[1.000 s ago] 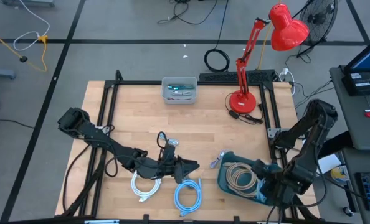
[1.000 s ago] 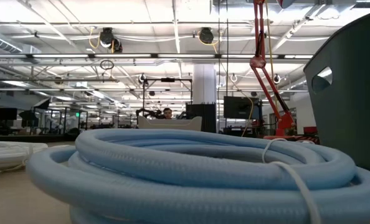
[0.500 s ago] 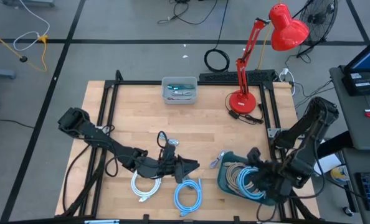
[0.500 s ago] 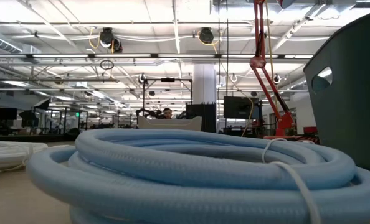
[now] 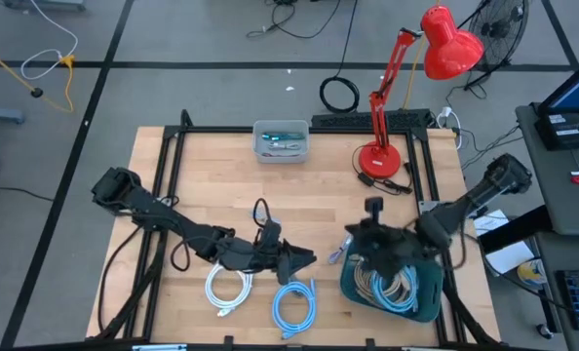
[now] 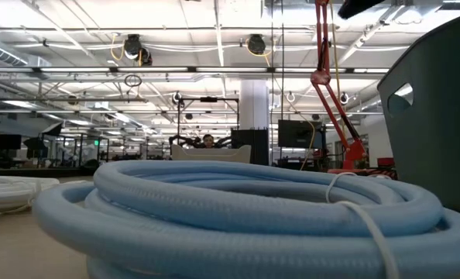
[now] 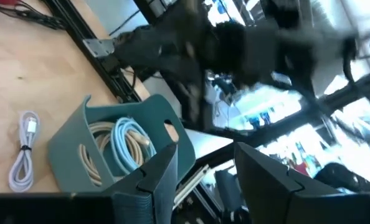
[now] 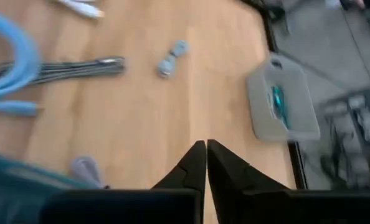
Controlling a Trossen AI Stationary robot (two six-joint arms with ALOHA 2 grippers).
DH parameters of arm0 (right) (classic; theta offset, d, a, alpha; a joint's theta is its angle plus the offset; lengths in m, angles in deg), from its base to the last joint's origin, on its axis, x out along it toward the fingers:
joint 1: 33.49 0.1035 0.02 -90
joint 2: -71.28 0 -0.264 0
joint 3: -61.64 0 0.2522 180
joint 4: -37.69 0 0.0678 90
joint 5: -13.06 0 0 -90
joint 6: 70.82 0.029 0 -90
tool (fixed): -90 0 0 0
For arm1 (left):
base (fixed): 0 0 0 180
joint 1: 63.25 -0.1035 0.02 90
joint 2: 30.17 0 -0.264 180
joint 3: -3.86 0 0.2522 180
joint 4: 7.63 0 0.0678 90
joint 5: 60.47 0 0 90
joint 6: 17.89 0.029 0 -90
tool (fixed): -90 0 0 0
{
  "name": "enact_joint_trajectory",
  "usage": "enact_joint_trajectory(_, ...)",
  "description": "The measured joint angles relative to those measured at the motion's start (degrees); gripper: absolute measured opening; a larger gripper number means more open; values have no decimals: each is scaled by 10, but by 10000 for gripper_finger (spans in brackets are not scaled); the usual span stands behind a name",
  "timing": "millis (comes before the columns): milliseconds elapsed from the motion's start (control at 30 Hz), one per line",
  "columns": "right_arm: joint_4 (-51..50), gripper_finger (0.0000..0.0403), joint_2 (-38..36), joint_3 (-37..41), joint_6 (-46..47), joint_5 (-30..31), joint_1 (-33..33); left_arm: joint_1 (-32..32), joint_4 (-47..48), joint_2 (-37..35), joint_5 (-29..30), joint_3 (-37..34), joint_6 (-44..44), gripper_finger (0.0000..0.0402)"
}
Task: Pick & Place USB Port
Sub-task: Put the light blue usb cable into the gray bin
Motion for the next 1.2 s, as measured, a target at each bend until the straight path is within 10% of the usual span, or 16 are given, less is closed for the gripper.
enact_joint_trajectory(267,-104,0,7,4,107,-27,-128,-20,0,-2,-120,0,40,161)
enact_joint_trajectory(467,-80,0,8,94,169,-155,-182,-30,-9,-2,-219,0,61,161)
enact_joint_trajectory(1200,5,0,8,181,377,-271,-13,-126,57,-106,-414,0,133,161)
